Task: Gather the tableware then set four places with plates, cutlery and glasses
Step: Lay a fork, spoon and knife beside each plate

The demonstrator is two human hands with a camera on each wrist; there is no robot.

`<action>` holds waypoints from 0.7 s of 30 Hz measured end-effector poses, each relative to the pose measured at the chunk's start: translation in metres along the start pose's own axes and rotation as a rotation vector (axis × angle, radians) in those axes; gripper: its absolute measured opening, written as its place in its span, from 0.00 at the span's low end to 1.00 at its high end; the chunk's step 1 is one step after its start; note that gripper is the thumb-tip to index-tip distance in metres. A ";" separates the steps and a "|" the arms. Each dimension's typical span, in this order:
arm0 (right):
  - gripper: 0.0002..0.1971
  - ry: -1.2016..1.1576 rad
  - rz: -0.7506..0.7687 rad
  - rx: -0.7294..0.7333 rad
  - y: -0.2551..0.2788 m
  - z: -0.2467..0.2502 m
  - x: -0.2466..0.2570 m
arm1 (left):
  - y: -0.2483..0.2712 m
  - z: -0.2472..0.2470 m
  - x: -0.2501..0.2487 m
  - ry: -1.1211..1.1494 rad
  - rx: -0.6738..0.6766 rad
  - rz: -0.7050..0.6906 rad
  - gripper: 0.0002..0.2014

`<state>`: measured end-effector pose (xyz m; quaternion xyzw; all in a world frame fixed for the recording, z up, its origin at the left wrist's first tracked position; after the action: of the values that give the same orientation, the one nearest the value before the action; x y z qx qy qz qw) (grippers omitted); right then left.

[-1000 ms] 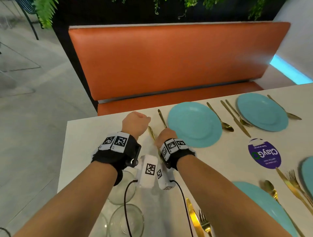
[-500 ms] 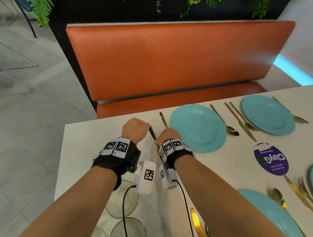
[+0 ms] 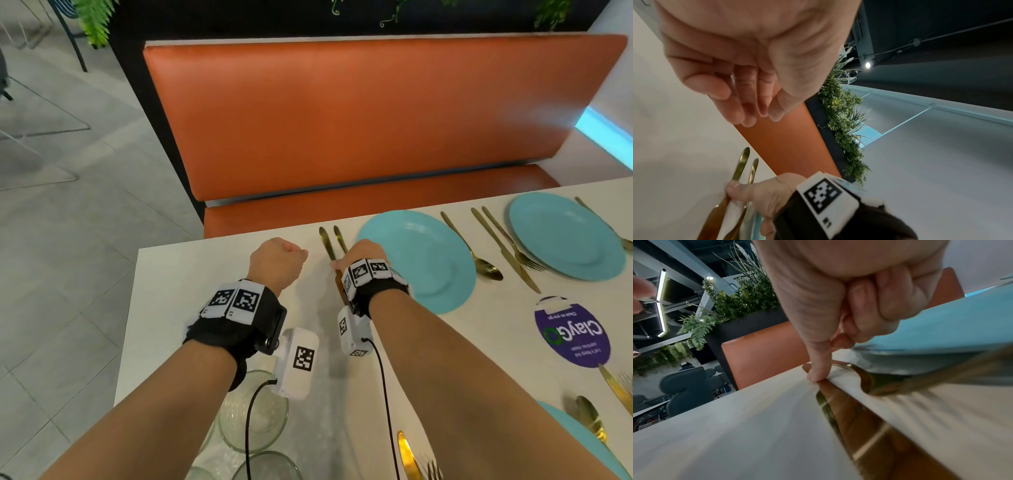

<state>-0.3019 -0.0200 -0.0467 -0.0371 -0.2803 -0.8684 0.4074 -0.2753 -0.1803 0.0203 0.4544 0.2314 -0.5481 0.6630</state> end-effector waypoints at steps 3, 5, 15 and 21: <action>0.23 -0.003 0.002 -0.017 -0.001 0.000 -0.002 | 0.000 0.000 -0.001 0.011 0.000 -0.002 0.15; 0.23 -0.011 -0.006 -0.007 -0.002 0.000 -0.003 | 0.001 -0.001 -0.001 0.016 0.006 -0.005 0.15; 0.22 0.005 -0.001 0.006 0.000 0.005 -0.007 | 0.003 -0.002 -0.001 0.034 0.007 0.010 0.13; 0.22 0.008 0.039 -0.043 0.024 0.035 -0.016 | 0.015 -0.002 -0.012 0.037 0.028 -0.025 0.14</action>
<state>-0.2800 -0.0032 -0.0115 -0.0477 -0.2591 -0.8662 0.4246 -0.2638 -0.1724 0.0341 0.4708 0.2418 -0.5510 0.6452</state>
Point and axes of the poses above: each hand's wrist, its own y-axis away from the middle knuckle, its own z-axis out of the back of the hand, x = y × z, the point moved 3 cm from there along -y, towards the middle knuckle, and after that the axes turned 6 degrees about -z, right-handed, at the moved point
